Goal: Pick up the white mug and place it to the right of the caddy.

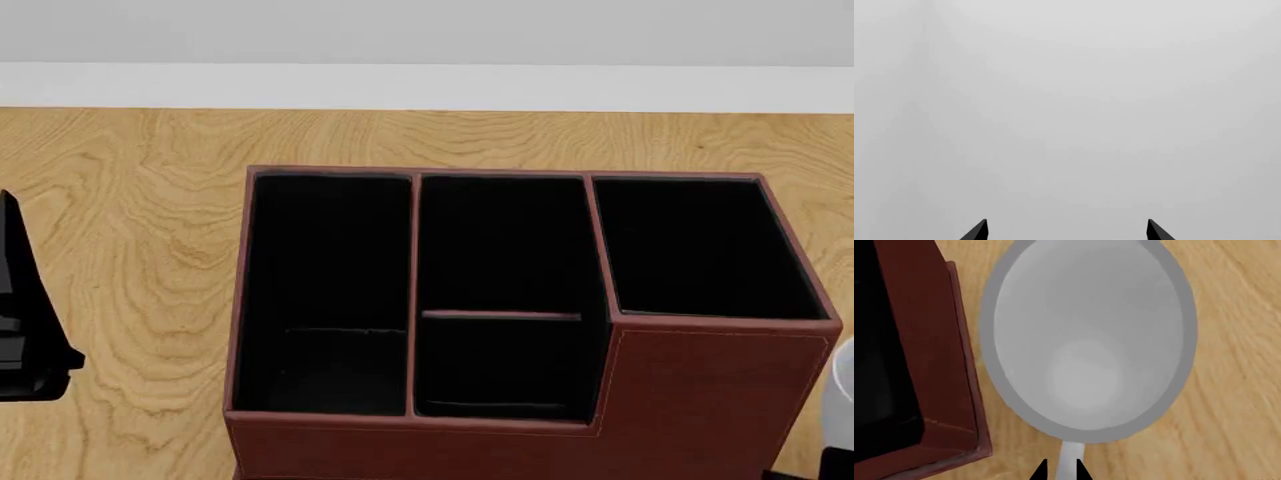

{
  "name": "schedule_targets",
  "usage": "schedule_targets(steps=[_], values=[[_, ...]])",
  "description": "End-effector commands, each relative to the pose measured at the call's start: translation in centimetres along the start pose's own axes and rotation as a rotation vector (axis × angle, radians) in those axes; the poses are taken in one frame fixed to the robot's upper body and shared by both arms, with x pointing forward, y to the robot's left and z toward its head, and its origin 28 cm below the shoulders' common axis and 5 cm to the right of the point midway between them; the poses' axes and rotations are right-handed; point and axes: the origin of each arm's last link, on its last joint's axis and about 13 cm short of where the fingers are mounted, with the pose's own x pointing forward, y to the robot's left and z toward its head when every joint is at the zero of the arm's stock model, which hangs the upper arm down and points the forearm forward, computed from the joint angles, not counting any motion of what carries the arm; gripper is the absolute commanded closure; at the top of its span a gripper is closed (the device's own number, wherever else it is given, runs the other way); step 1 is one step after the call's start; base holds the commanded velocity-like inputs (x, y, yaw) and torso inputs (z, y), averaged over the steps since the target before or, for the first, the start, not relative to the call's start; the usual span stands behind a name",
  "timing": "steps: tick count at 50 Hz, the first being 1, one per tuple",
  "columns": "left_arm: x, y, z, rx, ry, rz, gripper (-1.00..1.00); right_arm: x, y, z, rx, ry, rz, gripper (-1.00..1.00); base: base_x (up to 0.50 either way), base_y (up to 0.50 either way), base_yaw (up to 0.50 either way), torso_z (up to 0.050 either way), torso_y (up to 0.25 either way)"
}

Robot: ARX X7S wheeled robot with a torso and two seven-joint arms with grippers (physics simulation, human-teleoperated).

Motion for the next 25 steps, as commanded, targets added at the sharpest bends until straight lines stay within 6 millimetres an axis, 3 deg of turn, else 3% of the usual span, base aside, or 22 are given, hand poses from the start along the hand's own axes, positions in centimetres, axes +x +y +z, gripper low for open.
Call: schedule_targets(steps=[1, 25], values=[[0.0, 0.0, -0.1, 0.0, 0.0, 0.002, -1.0, 0.8, -0.2, -0.1, -0.008, 0.007, -0.015, 1.0, 0.0, 0.0, 0.0, 0.0, 0.0], [0.0, 0.1, -0.1, -0.003, 0.0, 0.001, -1.0, 2.3, -0.1, -1.3, 0.004, 0.037, -0.003, 1.0, 0.0, 0.0, 0.0, 0.0, 0.0]])
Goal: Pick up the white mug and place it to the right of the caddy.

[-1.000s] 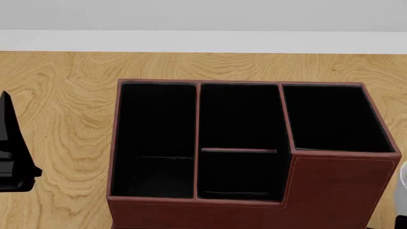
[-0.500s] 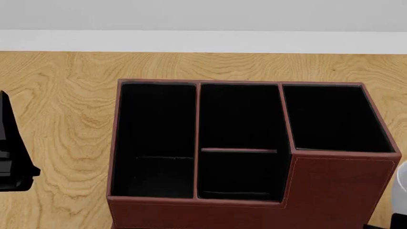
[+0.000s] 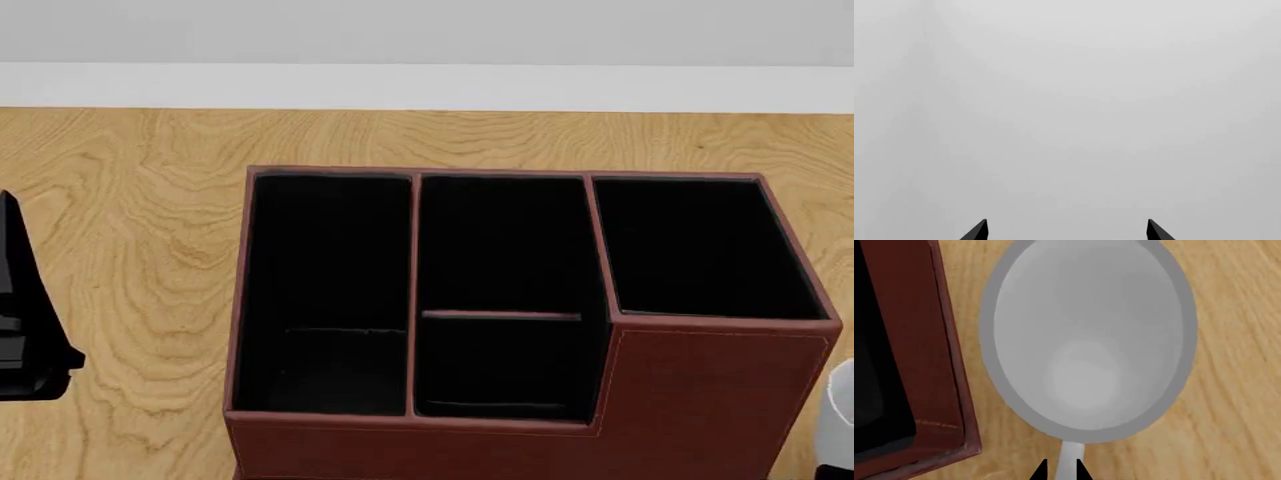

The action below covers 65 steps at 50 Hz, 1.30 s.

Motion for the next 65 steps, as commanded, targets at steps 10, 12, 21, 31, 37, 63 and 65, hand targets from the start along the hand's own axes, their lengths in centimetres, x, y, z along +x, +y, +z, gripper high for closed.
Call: schedule_targets(steps=[10, 12, 21, 31, 37, 63, 65], values=[[-0.1, 0.1, 0.1, -0.003, -0.003, 0.001, -1.0, 1.2, 0.1, -0.7, -0.02, 0.016, 0.001, 1.0, 0.0, 0.0, 0.0, 0.0, 0.0], [-0.1, 0.1, 0.1, -0.004, -0.003, 0.002, -1.0, 1.4, 0.2, -0.8, -0.021, 0.02, 0.001, 1.0, 0.01, 0.0, 0.0, 0.0, 0.0], [-0.1, 0.1, 0.0, -0.004, -0.001, 0.001, -1.0, 1.9, 0.3, -1.0, -0.026, 0.031, 0.007, 1.0, 0.0, 0.0, 0.0, 0.0, 0.0], [-0.1, 0.2, 0.1, -0.005, -0.006, 0.003, -1.0, 2.0, 0.3, -1.0, -0.026, 0.032, 0.007, -1.0, 0.01, 0.0, 0.0, -0.002, 0.0], [-0.1, 0.1, 0.1, -0.007, -0.006, 0.002, -1.0, 1.8, 0.3, -1.0, -0.03, 0.029, 0.007, -1.0, 0.0, 0.0, 0.0, 0.0, 0.0], [-0.2, -0.1, 0.5, -0.014, -0.017, -0.011, -1.0, -2.0, -0.4, -0.7, -0.039, -0.064, -0.003, -1.0, 0.0, 0.0, 0.0, 0.0, 0.0], [-0.2, -0.1, 0.6, -0.015, -0.019, -0.01, -1.0, -2.4, -0.3, -0.8, -0.044, -0.075, -0.003, -1.0, 0.0, 0.0, 0.0, 0.0, 0.0]])
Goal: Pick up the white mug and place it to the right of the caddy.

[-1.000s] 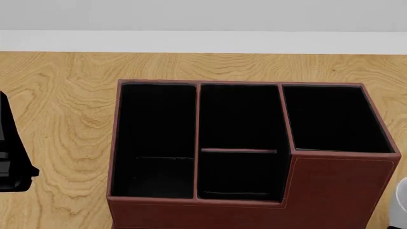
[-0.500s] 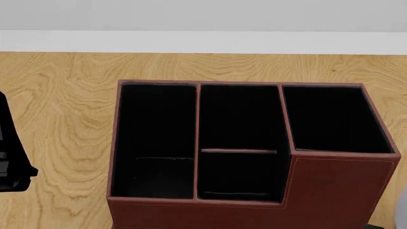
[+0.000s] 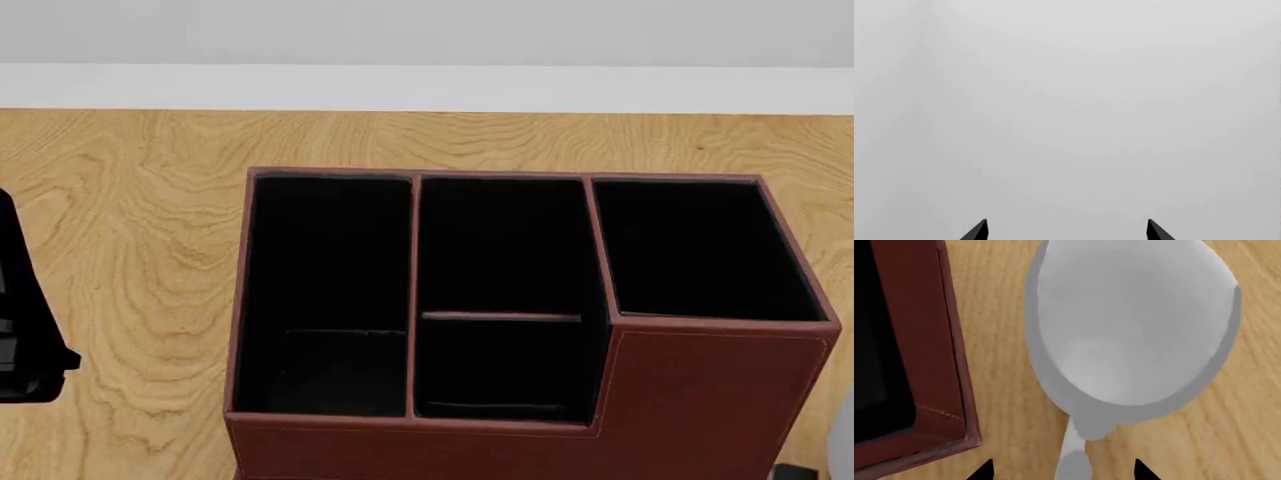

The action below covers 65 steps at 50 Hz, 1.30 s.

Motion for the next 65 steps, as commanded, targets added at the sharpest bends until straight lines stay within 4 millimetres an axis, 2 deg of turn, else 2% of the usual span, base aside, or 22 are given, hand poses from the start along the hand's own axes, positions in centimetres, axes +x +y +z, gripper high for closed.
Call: schedule_targets(steps=[1, 13, 44, 57, 65], values=[[-0.1, -0.1, 0.2, -0.004, -0.006, -0.003, -1.0, -2.1, -0.1, 0.0, -0.02, -0.049, -0.003, -1.0, 0.0, 0.0, 0.0, 0.0, 0.0], [-0.1, 0.0, 0.3, -0.008, -0.011, -0.007, -1.0, -4.5, -0.3, -0.1, -0.035, -0.116, 0.003, -1.0, 0.0, 0.0, 0.0, 0.0, 0.0], [-0.2, 0.0, 0.1, -0.015, -0.011, -0.007, -1.0, -8.8, -0.5, -0.6, -0.054, -0.282, 0.022, -1.0, 0.0, 0.0, 0.0, 0.0, 0.0], [-0.1, 0.0, 0.1, -0.017, -0.013, -0.011, -1.0, -12.7, -0.6, 0.0, -0.05, -0.406, 0.037, -1.0, 0.0, 0.0, 0.0, 0.0, 0.0], [-0.3, 0.1, 0.3, -0.018, -0.017, -0.008, -1.0, -14.2, -0.8, 0.2, -0.035, -0.445, 0.048, -1.0, 0.0, 0.0, 0.0, 0.0, 0.0]])
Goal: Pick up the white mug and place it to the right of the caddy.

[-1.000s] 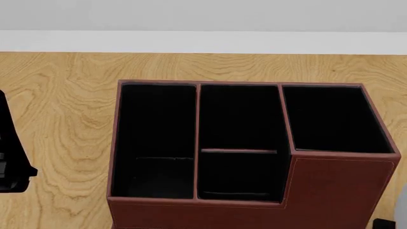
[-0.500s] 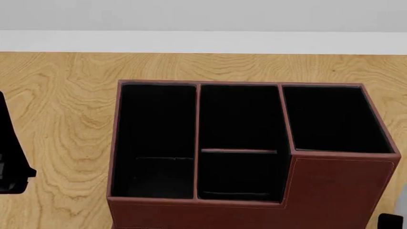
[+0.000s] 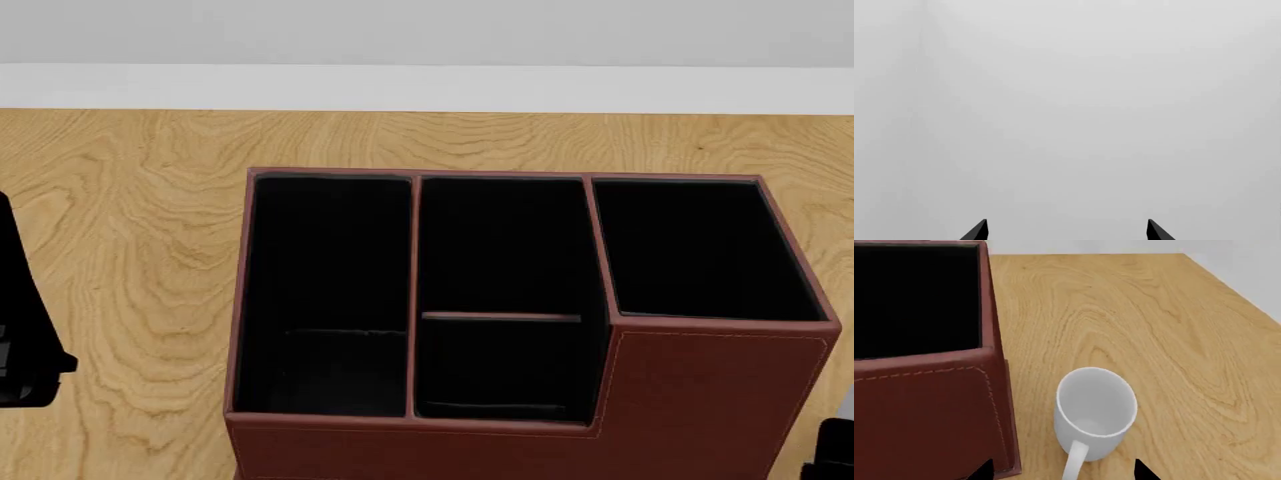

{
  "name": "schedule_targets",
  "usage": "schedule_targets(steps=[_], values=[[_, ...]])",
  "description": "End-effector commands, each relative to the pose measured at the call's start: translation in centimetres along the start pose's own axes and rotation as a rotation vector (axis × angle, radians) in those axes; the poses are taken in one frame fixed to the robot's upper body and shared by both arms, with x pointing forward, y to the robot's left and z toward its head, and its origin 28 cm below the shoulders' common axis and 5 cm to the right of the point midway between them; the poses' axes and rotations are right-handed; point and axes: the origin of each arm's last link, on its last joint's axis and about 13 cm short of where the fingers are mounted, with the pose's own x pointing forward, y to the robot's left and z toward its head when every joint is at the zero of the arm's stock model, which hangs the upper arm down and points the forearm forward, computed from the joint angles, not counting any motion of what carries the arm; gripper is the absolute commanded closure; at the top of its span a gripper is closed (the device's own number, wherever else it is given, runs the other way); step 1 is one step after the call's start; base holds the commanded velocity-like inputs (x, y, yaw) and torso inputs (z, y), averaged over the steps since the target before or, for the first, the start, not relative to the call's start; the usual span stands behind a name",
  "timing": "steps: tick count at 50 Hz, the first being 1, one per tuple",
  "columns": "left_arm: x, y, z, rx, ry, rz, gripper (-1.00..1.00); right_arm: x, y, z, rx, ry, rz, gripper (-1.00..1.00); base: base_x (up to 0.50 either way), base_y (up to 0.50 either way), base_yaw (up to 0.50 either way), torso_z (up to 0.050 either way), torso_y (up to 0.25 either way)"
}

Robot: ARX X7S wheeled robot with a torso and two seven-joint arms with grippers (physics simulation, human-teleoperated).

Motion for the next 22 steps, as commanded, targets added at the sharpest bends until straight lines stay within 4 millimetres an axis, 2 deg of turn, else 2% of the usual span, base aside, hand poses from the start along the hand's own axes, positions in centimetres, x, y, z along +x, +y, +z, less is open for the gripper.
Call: schedule_targets(steps=[1, 22], values=[[-0.1, 0.1, 0.1, -0.002, -0.004, 0.001, -1.0, -2.3, 0.1, 1.3, 0.006, -0.07, 0.012, -1.0, 0.0, 0.0, 0.0, 0.0, 0.0], [-0.1, 0.0, 0.2, -0.007, -0.008, -0.002, -1.0, -4.3, -0.1, 2.4, 0.012, -0.148, 0.014, -1.0, 0.0, 0.0, 0.0, 0.0, 0.0]])
